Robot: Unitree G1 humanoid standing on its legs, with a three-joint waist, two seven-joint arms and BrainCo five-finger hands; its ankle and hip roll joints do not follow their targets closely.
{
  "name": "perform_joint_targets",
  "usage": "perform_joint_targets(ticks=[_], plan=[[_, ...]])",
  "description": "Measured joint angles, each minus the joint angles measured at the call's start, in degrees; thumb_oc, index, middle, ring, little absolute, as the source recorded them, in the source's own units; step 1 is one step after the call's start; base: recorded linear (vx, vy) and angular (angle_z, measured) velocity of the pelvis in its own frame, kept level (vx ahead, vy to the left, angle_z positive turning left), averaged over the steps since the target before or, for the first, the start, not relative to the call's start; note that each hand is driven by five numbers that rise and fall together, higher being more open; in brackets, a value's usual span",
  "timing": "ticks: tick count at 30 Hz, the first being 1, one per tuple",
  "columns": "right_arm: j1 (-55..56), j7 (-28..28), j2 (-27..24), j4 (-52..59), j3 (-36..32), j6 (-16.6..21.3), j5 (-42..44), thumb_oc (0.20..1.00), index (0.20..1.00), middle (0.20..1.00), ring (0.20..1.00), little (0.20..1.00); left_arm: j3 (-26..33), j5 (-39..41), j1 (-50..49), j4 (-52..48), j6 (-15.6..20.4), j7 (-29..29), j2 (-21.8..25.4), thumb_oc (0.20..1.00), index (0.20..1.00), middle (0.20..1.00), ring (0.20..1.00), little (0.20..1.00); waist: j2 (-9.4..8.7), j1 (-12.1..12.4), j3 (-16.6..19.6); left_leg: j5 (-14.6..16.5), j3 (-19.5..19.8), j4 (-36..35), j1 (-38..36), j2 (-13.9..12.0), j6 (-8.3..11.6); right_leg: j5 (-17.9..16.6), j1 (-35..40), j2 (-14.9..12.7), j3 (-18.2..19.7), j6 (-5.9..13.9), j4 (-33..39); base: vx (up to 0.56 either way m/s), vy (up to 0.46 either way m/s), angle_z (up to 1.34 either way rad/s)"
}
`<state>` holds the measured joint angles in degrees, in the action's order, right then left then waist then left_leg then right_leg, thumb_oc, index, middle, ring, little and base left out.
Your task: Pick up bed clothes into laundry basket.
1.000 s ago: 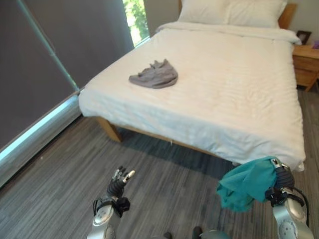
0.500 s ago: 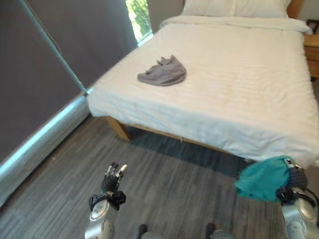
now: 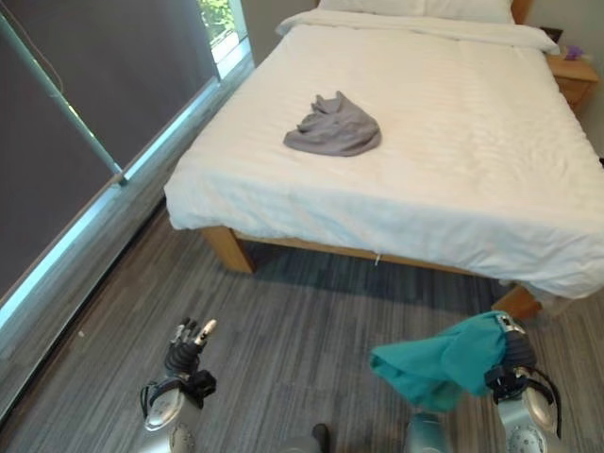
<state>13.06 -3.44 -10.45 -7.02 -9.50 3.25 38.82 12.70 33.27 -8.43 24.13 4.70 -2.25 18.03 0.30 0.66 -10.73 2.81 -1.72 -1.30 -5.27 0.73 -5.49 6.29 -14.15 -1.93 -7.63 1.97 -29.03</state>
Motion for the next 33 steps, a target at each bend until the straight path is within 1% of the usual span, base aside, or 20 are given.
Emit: perform_joint_targets(ticks=[1,2,3,4,5,6,8,9,10,11,13,15,20,26,28,29,30,31,32,33], plan=[[0.13,0.03,-0.09,-0.60,-0.02,-0.01,0.00,0.200,0.200,0.200,0.200,0.200,-0.08,-0.17,-0.06,-0.57,0.00,-0.09,-0.04,1.000,1.000,1.000,1.000,1.000,-0.72,-0.59,0.28,-0.57,0.27,-0.57,0.03,1.26,0.74,-0.05,-0.03,1.95,1.34,0.00,3.35,0.04,-0.011,0.34],[0.29,-0.06,-0.23,-0.70,-0.13,-0.04,-0.02,0.200,0.200,0.200,0.200,0.200,-0.89,-0.38,0.51,-0.73,-0.08,-0.13,-0.04,1.000,1.000,1.000,1.000,1.000,-1.72,-1.12,0.47,-1.10,0.10,-0.66,0.02,2.04,1.07,-0.12,1.00,2.53,2.98,-0.14,6.25,0.02,-0.041,0.28],[-0.17,-0.02,-1.25,-0.66,0.55,-0.16,-0.03,0.200,0.200,0.200,0.200,0.200,-1.57,-0.51,0.92,-1.00,-0.18,-0.12,-0.78,1.000,1.000,1.000,1.000,1.000,-1.50,-0.43,0.59,-1.17,-0.58,-0.87,-0.29,2.72,0.98,0.04,1.80,1.36,3.21,0.08,8.10,0.02,-0.071,0.08],[-1.04,0.48,-2.29,-0.65,1.32,-0.19,-0.04,0.200,0.200,0.200,0.200,0.200,-1.58,-0.71,1.18,-1.24,-0.18,-0.29,-2.12,1.000,1.000,1.000,1.000,1.000,-0.65,0.38,0.73,-1.18,-0.40,-0.73,-0.32,2.44,0.98,-0.04,2.87,-0.22,4.20,0.58,9.50,-0.01,-0.086,0.00],[-1.73,0.66,-2.37,-0.65,1.39,-0.23,-0.04,0.200,0.200,0.200,0.200,0.200,-2.29,-0.71,1.56,-1.43,-0.17,-0.33,-2.50,1.000,1.000,1.000,1.000,1.000,-0.53,0.72,0.78,-1.20,0.25,-0.61,-0.38,2.20,1.05,-0.08,5.47,-1.62,6.34,0.65,12.69,0.02,-0.126,0.04],[-2.61,0.97,-2.36,-0.65,1.61,-0.27,-0.05,0.200,0.200,0.200,0.200,0.200,-2.85,-0.69,1.71,-1.48,-0.22,-0.32,-2.51,1.000,1.000,1.000,1.000,1.000,-1.23,1.50,1.08,-1.30,0.37,-0.64,-0.67,1.99,1.39,-1.58,8.86,-4.01,6.68,1.23,17.99,0.02,-0.122,0.11],[-3.68,1.01,-2.37,-0.66,1.59,-0.31,-0.08,0.200,0.200,0.200,0.200,0.200,-2.62,-0.55,0.24,-1.85,-0.24,-0.41,-3.23,1.000,1.000,1.000,1.000,1.000,-2.32,2.12,1.62,-1.04,0.33,-0.68,-1.23,1.81,2.28,-5.81,13.09,-5.96,6.77,2.26,24.55,0.02,-0.126,0.03],[-0.52,0.84,-4.44,-2.87,0.56,-0.47,-0.49,0.200,0.200,0.200,0.200,0.200,-3.35,-0.55,-2.51,-3.60,-1.14,-0.05,-4.55,1.000,1.000,1.000,1.000,1.000,0.99,1.27,3.44,-2.20,2.56,-3.05,-1.98,-6.43,6.71,-6.82,15.72,1.66,6.12,0.32,29.03,-0.05,-0.159,0.26],[-1.01,0.99,-3.90,-2.87,0.33,-0.44,-0.22,0.200,0.200,0.200,0.200,0.200,-3.75,-0.82,-2.44,-4.65,-1.52,1.02,-4.44,1.000,1.000,1.000,1.000,1.000,1.07,0.44,3.43,-2.88,1.39,-3.96,-1.76,-6.70,7.65,-6.89,15.32,0.95,3.16,0.22,29.72,-0.06,-0.155,0.29],[-1.07,1.03,-3.90,-2.89,0.40,-0.46,-0.10,0.200,0.200,0.200,0.200,0.200,-4.11,-0.82,-2.11,-5.34,-1.52,1.25,-4.51,1.000,1.000,1.000,1.000,1.000,0.91,-0.24,3.29,-2.83,0.97,-3.94,-1.44,-6.70,7.57,-6.92,15.16,0.86,3.03,0.20,29.79,-0.04,-0.079,0.19],[-3.14,0.69,-3.50,-3.01,1.72,-0.45,0.76,0.200,0.200,0.200,0.200,0.200,-4.69,-0.70,-1.08,-5.90,-1.51,1.22,-4.69,1.000,1.000,1.000,1.000,1.000,0.69,-0.19,3.38,-2.94,-0.17,-3.85,-0.77,-6.75,7.68,-7.41,14.07,1.06,4.82,0.48,29.23,-0.02,-0.080,-0.23],[-4.29,0.57,-3.46,-2.90,1.72,-0.40,2.30,0.200,0.200,0.200,0.200,0.200,-5.17,-0.47,-0.61,-6.62,-1.51,1.01,-4.85,1.000,1.000,1.000,1.000,1.000,0.62,-0.31,3.29,-2.94,-0.97,-3.92,-0.70,-6.83,7.68,-7.17,13.23,0.93,4.86,0.54,28.27,-0.01,-0.079,-0.21],[-1.73,0.63,-3.89,-2.87,1.35,-0.32,1.81,0.200,0.200,0.200,0.200,0.200,-6.89,-0.42,1.18,-7.56,-1.51,1.21,-5.15,1.000,1.000,1.000,1.000,1.000,-0.33,-0.67,3.12,-3.42,-0.15,-3.88,-1.01,-6.75,8.33,-6.88,14.06,0.88,4.22,0.67,28.21,-0.01,-0.122,0.07],[-0.66,0.63,-3.90,-3.05,0.94,-0.45,1.81,0.200,0.200,0.200,0.200,0.200,-7.47,-0.41,0.93,-7.55,-1.55,1.32,-6.43,1.000,1.000,1.000,1.000,1.000,-0.35,-0.53,3.05,-3.19,1.10,-3.88,-1.62,-6.93,7.97,-6.92,15.79,0.95,2.96,0.58,29.35,0.01,-0.075,0.10],[-1.90,0.71,-3.96,-3.06,1.20,-0.44,1.80,0.200,0.200,0.200,0.200,0.200,-7.45,-0.38,-0.25,-7.54,-1.58,1.32,-6.58,1.000,1.000,1.000,1.000,1.000,-0.15,-0.53,2.94,-3.15,0.72,-3.87,-1.85,-7.35,7.93,-6.02,14.96,1.26,3.08,-0.15,27.92,-0.04,-0.200,-0.06],[-2.09,0.76,-4.03,-3.16,1.31,-0.41,1.78,0.200,0.200,0.200,0.200,0.200,-7.32,-0.32,-0.20,-7.51,-1.57,1.33,-6.53,1.000,1.000,1.000,1.000,1.000,0.14,-0.25,2.79,-3.41,0.68,-2.93,-1.24,-7.79,8.69,-5.29,14.27,2.15,2.72,-0.81,26.29,-0.06,-0.194,-0.04],[-2.96,0.95,-3.93,-3.89,1.90,-0.39,1.78,0.200,0.200,0.200,0.200,0.200,-6.94,-0.28,0.34,-7.37,-1.55,1.33,-5.82,1.000,1.000,1.000,1.000,1.000,-0.41,0.21,2.03,-2.22,1.19,2.69,1.40,-7.92,11.42,-3.03,11.83,2.15,0.86,-2.36,21.39,-0.09,-0.192,0.00],[-3.52,0.95,-3.11,-4.86,2.22,-0.54,1.77,0.200,0.200,0.200,0.200,0.200,-6.35,-0.26,2.55,-6.07,-1.63,1.23,-4.02,1.000,1.000,1.000,1.000,1.000,-4.18,1.15,0.44,-2.31,1.20,12.73,6.83,-5.98,11.15,-1.73,10.98,-0.61,0.66,-3.74,19.82,-0.02,-0.160,0.03],[-3.53,1.00,-3.36,-4.93,2.23,-0.50,1.78,0.200,0.200,0.200,0.200,0.200,-6.09,-0.25,2.60,-5.47,-1.57,1.26,-4.03,1.000,1.000,1.000,1.000,1.000,-4.35,1.78,0.20,-3.65,1.02,16.54,8.99,-5.68,11.20,-1.69,11.32,-0.18,0.27,-3.94,19.87,0.04,-0.151,0.12],[-3.83,1.05,-3.56,-4.99,1.84,-0.41,1.78,0.200,0.200,0.200,0.200,0.200,-5.75,-0.25,3.14,-5.18,-1.58,1.24,-4.02,1.000,1.000,1.000,1.000,1.000,-4.83,1.65,-0.66,-3.96,1.64,22.53,11.50,-5.03,11.21,-1.66,11.62,-0.82,0.29,-4.17,20.26,0.09,-0.021,0.07]])
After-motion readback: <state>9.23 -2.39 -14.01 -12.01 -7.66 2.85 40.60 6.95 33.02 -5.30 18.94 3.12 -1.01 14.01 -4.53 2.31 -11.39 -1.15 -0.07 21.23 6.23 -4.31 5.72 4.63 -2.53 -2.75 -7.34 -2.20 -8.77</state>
